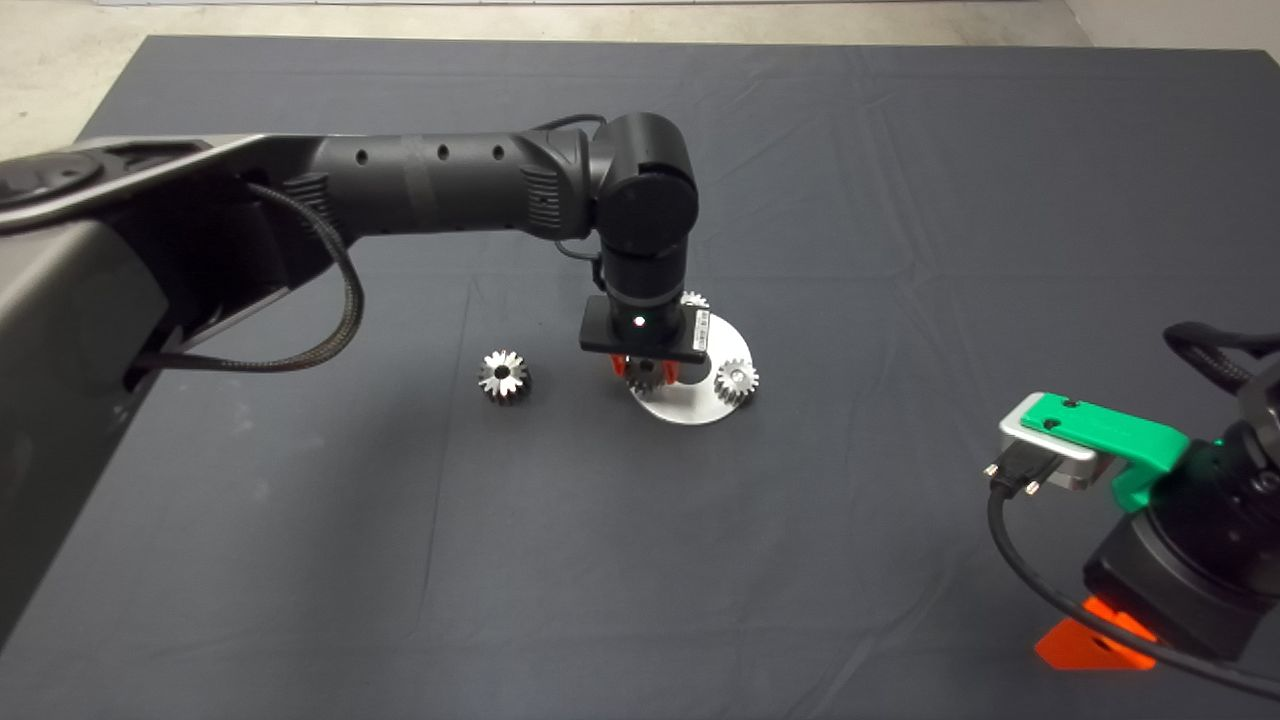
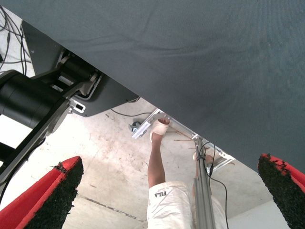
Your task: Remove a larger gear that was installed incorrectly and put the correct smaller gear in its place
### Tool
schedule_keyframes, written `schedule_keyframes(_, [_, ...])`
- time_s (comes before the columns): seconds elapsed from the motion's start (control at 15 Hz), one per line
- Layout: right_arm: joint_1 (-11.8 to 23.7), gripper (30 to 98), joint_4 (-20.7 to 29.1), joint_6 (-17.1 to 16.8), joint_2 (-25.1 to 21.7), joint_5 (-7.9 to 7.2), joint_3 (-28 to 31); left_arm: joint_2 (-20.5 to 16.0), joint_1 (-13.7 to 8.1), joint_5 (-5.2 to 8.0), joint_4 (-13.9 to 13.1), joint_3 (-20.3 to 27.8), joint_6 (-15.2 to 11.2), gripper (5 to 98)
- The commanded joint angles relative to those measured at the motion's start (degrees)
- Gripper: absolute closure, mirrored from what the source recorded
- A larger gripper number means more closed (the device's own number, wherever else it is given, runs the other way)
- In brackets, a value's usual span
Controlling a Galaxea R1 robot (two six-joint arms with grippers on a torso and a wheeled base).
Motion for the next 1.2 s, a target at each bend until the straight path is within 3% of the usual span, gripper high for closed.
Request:
schedule_keyframes(0.0, [1.6,31.6,1.5,0.3,0.1,-4.95,0.2,0.2,-1.1,0.46,0.2,0.9,0.1,68.7])
schedule_keyframes(0.4, [1.6,31.6,1.5,0.3,0.1,-4.88,0.2,0.2,-1.1,0.64,0.2,1.1,0.1,67.7])
schedule_keyframes(0.73, [1.6,31.6,1.5,0.3,0.2,-4.88,0.2,0.1,-1.2,0.81,0.1,1.4,0.1,61.1])
schedule_keyframes(0.8, [1.6,31.6,1.5,0.3,0.0,-4.92,0.2,-0.7,-1.7,1.07,-0.1,4.5,-0.3,59.8])
schedule_keyframes(0.87, [1.6,31.6,1.5,0.3,-0.2,-4.96,0.3,-3.3,-2.3,1.34,-0.2,11.3,-2.3,59.7])
schedule_keyframes(1.0, [1.5,31.6,1.5,0.3,-0.3,-4.96,0.3,-11.9,-9.8,1.16,-0.1,28.6,-12.8,57.5])
schedule_keyframes(1.07, [1.6,31.6,1.5,0.3,-0.3,-4.96,0.3,-16.4,-11.8,1.16,-0.1,36.8,-15.9,54.9])
schedule_keyframes(1.13, [1.6,31.6,1.5,0.3,-0.3,-4.88,0.3,-20.1,-11.9,1.18,-0.2,42.7,-16.5,54.9])
